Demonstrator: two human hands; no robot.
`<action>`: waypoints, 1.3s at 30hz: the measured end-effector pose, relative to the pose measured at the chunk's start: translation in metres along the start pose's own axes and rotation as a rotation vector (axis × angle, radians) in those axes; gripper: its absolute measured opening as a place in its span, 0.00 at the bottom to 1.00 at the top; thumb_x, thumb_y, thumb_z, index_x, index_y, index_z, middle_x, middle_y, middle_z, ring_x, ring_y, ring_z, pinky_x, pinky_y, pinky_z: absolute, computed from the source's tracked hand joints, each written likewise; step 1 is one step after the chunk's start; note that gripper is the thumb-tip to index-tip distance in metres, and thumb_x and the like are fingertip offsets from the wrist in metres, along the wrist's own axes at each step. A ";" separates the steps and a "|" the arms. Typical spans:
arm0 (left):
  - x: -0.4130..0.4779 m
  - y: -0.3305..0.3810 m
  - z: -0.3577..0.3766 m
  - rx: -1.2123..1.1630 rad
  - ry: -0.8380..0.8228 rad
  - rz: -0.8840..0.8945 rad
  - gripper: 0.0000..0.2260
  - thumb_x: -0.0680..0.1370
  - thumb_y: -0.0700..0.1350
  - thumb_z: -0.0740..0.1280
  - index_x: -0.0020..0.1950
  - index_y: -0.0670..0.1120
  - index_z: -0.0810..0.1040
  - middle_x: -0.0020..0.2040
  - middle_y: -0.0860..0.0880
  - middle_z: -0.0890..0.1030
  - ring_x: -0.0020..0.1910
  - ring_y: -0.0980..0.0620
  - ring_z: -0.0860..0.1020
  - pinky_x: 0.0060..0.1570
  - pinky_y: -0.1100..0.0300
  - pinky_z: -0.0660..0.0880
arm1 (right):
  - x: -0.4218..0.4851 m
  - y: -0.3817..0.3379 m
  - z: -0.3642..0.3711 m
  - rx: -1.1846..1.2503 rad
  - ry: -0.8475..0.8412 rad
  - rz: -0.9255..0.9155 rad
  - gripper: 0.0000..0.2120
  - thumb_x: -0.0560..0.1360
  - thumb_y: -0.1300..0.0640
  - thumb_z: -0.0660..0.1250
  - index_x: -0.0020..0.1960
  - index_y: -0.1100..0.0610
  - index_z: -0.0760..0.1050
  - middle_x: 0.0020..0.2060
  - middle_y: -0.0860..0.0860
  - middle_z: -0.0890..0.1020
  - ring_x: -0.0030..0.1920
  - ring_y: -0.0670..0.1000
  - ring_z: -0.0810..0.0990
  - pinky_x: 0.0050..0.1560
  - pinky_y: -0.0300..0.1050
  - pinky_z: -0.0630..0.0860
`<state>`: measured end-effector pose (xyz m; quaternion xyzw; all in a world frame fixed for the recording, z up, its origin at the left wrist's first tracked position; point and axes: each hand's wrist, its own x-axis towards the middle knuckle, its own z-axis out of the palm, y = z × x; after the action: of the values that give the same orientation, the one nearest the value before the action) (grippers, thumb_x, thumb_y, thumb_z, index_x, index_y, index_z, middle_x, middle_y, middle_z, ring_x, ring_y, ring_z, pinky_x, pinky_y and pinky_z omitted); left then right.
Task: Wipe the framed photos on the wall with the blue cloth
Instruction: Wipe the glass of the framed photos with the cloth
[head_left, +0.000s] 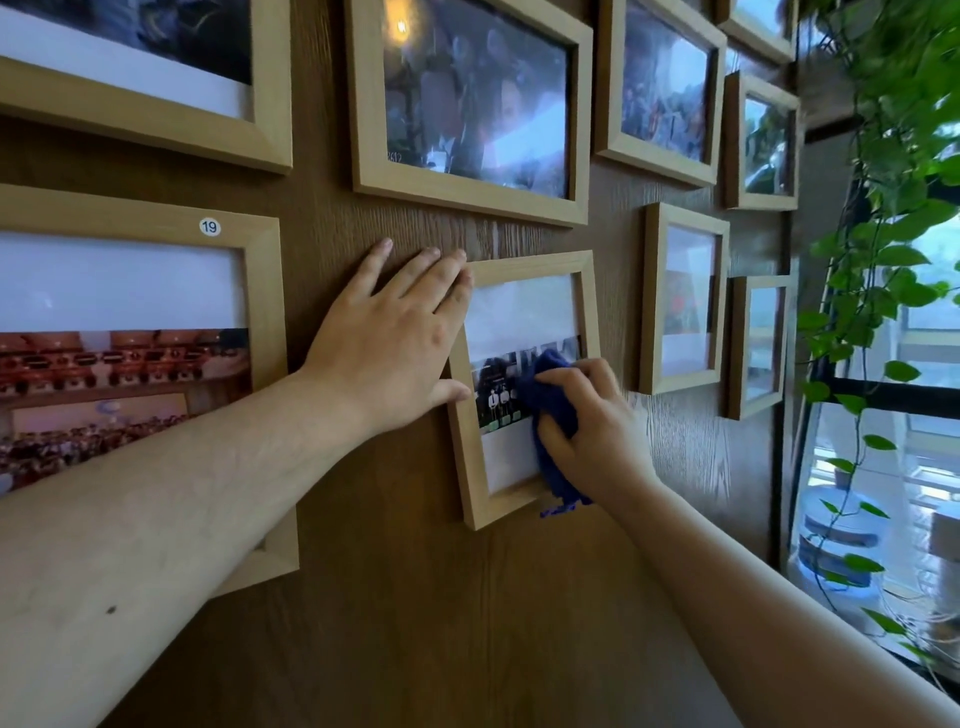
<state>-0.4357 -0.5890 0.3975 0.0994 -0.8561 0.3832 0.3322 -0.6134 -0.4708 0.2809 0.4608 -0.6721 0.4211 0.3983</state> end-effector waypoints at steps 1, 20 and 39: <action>0.000 0.001 0.000 0.000 -0.002 0.000 0.46 0.71 0.67 0.64 0.77 0.42 0.50 0.80 0.44 0.52 0.78 0.46 0.51 0.76 0.42 0.46 | -0.003 -0.006 0.001 0.004 -0.027 -0.070 0.17 0.71 0.53 0.66 0.59 0.52 0.72 0.55 0.50 0.72 0.45 0.50 0.74 0.34 0.43 0.72; 0.000 0.003 -0.001 -0.002 -0.007 -0.008 0.46 0.71 0.67 0.64 0.77 0.42 0.51 0.79 0.44 0.53 0.78 0.46 0.51 0.76 0.42 0.46 | -0.039 0.011 -0.004 -0.100 -0.222 -0.244 0.15 0.71 0.54 0.66 0.58 0.52 0.74 0.55 0.52 0.75 0.44 0.51 0.78 0.35 0.41 0.77; -0.009 0.004 -0.002 -0.010 0.013 0.003 0.36 0.73 0.64 0.64 0.75 0.45 0.61 0.78 0.40 0.58 0.77 0.42 0.55 0.74 0.39 0.55 | 0.013 0.018 -0.052 -0.227 -0.126 -0.242 0.15 0.70 0.60 0.70 0.56 0.55 0.76 0.52 0.56 0.76 0.46 0.56 0.78 0.33 0.53 0.80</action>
<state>-0.4294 -0.5854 0.3908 0.0939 -0.8559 0.3801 0.3378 -0.6262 -0.4218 0.3065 0.5160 -0.6784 0.2620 0.4526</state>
